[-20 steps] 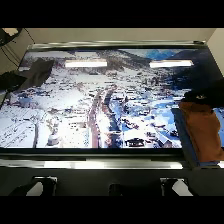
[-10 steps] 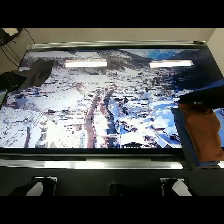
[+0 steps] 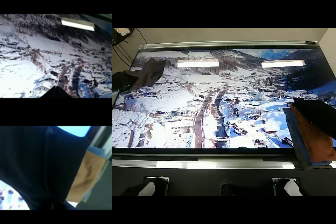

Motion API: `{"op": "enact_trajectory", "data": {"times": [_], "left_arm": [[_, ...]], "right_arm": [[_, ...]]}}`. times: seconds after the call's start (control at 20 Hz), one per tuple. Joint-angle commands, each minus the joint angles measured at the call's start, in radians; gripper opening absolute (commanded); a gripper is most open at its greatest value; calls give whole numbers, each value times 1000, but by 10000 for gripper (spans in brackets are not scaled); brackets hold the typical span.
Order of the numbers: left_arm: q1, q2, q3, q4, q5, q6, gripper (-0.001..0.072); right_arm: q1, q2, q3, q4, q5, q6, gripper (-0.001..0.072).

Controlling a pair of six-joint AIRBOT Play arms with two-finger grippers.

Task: Fold the shirts.

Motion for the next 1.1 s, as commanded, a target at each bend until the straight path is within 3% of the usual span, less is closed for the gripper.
{"op": "enact_trajectory", "data": {"times": [0.0,0.25,0.3,0.4,0.45,0.6,0.7,0.9,1.0,1.05], "left_arm": [[1,1,0,0,1,0,26],[1,1,0,-1,2,0,27],[1,1,0,-1,2,0,26],[1,1,7,-1,5,0,27],[1,1,18,-1,17,0,27],[1,-3,114,0,108,0,25],[-16,-34,236,65,159,-3,23],[-170,-196,454,536,71,-213,23],[-272,-256,454,795,-68,-315,24],[-303,-283,437,841,-168,-318,35]], "right_arm": [[0,2,-93,-119,32,-16,53],[0,5,-287,-152,-6,-36,56],[0,5,-315,-185,-16,-36,115],[0,5,-331,-238,-37,-66,583],[0,5,-330,-263,-60,-132,691],[4,5,-216,-327,-180,-284,688],[50,5,-44,-328,-372,-338,688],[343,5,152,-167,-733,-284,676],[557,-22,151,-106,-716,-211,674],[670,-55,151,-105,-646,-167,674]]}}
